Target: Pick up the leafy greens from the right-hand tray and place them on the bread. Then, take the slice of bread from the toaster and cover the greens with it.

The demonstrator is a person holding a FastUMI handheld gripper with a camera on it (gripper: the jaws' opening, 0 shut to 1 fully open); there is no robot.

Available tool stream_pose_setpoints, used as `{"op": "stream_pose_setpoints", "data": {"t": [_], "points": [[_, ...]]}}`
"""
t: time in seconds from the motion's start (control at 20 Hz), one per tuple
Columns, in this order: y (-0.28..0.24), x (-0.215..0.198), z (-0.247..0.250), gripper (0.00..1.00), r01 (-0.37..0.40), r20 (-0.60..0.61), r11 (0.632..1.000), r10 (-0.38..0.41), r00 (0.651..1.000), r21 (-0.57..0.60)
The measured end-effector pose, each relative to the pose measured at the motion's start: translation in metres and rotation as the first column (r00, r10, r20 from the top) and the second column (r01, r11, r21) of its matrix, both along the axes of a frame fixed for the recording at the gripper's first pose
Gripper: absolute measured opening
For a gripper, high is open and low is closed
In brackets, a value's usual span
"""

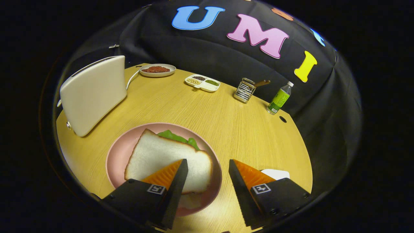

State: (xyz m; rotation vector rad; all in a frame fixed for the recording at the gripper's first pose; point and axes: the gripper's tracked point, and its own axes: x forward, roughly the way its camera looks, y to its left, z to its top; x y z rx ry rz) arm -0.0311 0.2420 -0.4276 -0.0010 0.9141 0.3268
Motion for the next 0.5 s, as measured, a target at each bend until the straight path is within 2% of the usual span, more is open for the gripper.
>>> {"op": "stream_pose_setpoints", "data": {"t": [0.05,0.15,0.5], "points": [[-0.001,0.0,0.0,0.91,0.009,-0.006,1.0,-0.009,1.0,0.017],[-0.005,-0.001,0.0,0.97,0.025,-0.029,0.999,-0.024,0.999,0.045],[-0.029,0.001,0.024,0.99,0.027,0.006,0.996,-0.028,1.0,0.089]]}}
